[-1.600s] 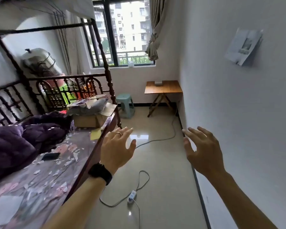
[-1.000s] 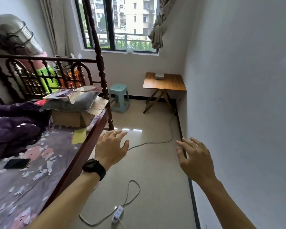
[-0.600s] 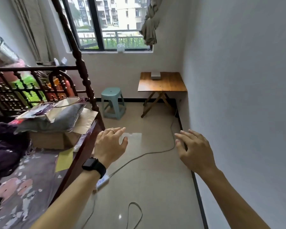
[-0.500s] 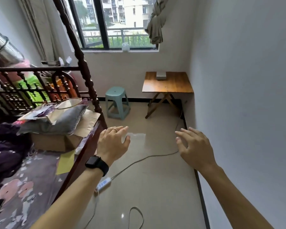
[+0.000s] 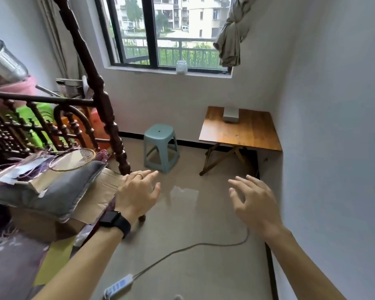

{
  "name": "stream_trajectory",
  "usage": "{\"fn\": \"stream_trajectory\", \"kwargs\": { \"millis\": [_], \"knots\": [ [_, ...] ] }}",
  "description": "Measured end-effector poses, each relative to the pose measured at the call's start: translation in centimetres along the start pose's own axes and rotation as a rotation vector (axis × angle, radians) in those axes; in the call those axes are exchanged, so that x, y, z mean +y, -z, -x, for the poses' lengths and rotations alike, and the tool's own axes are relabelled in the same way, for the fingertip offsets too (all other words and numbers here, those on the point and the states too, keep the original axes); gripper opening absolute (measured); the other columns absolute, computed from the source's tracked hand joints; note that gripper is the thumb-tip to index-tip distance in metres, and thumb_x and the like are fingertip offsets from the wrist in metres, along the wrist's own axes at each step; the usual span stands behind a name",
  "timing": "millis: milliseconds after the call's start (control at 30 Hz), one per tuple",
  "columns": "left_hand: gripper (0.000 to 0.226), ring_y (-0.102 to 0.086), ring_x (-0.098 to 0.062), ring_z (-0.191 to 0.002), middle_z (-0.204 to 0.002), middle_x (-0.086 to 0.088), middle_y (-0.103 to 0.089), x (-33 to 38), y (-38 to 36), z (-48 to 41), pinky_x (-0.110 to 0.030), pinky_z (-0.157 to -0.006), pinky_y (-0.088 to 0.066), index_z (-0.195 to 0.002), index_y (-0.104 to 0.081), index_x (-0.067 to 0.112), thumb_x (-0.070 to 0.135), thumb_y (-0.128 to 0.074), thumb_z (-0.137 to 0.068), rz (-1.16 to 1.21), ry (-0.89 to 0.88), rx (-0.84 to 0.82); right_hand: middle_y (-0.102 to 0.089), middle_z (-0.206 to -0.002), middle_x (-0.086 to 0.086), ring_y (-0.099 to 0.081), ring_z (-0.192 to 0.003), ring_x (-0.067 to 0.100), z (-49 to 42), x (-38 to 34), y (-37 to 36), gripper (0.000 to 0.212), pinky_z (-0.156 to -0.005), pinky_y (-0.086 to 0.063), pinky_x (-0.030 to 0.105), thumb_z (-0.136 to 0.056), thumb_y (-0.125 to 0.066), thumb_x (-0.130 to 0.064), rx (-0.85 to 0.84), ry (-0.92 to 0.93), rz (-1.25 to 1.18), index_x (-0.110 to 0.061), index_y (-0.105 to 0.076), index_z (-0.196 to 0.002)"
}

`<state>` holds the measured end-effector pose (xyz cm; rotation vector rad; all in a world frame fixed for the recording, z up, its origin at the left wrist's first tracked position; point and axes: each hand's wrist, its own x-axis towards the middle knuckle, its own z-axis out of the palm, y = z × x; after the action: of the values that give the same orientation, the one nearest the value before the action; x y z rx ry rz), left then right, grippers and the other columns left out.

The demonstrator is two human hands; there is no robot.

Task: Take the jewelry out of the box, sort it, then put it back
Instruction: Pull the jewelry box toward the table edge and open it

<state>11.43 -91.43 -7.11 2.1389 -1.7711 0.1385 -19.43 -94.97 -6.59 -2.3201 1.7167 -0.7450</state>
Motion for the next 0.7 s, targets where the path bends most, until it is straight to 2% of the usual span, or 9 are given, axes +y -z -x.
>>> {"fn": "stream_trajectory", "kwargs": {
  "millis": [267, 700],
  "knots": [
    [0.045, -0.045, -0.015, -0.136, -0.140, 0.004, -0.059, -2.4, -5.9, -20.3, -0.038, -0.116, -0.024, -0.137, -0.060, 0.032, 0.044, -0.057, -0.094, 0.040, 0.027, 0.009, -0.059, -0.139, -0.012, -0.036, -0.141, 0.009, -19.0, 1.3, -4.6, 0.035, -0.119, -0.024, 0.035, -0.098, -0.055, -0.037, -0.007, -0.053, -0.001, -0.032, -0.064, -0.131],
    [0.042, -0.049, -0.016, -0.133, -0.136, 0.004, -0.062, -3.6, -16.6, -47.0, -0.040, -0.114, -0.030, -0.132, -0.064, 0.034, 0.047, -0.058, -0.092, 0.006, -0.002, -0.029, -0.059, -0.139, -0.014, -0.038, -0.140, 0.010, -45.0, 6.2, -15.1, 0.035, -0.119, -0.025, 0.035, -0.098, -0.054, -0.040, -0.034, -0.099, -0.028, -0.034, -0.064, -0.131]
  ]
}}
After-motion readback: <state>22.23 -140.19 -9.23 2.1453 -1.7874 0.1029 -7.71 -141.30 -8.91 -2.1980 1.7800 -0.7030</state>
